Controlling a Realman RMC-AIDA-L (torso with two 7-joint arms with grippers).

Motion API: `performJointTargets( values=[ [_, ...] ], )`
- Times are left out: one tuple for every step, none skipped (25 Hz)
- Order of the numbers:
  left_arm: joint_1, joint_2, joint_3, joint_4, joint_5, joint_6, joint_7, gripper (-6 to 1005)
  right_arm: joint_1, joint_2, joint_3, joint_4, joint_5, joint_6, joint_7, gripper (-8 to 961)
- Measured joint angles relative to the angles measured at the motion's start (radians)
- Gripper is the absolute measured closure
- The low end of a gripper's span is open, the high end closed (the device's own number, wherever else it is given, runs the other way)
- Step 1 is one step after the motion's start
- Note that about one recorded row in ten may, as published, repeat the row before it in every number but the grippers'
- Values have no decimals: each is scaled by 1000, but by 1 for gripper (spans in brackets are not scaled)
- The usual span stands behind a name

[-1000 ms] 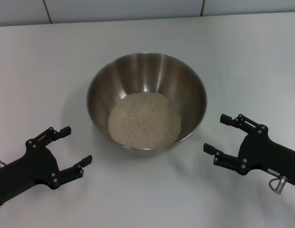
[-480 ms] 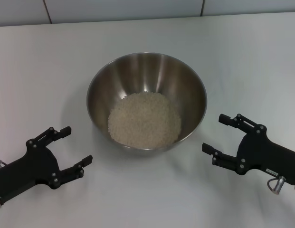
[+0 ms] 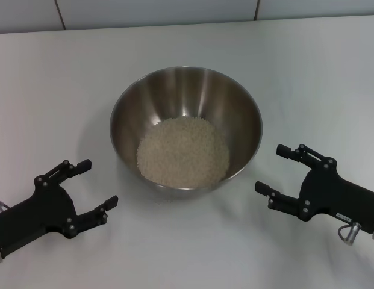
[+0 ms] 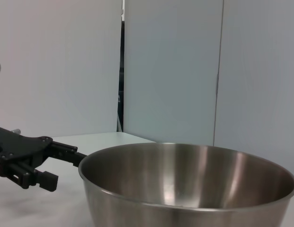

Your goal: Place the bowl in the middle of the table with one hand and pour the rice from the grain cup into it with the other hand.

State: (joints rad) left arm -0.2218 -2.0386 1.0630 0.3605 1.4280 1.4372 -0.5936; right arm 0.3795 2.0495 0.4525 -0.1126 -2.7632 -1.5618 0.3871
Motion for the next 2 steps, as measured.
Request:
performJointTargets(
  values=[
    [0, 0, 0, 0, 0, 0, 0, 138, 0, 0, 0, 0, 0, 1, 0, 133],
    [-1, 0, 0, 0, 0, 0, -1, 138, 1, 1, -1, -1, 0, 1, 0, 133]
  ],
)
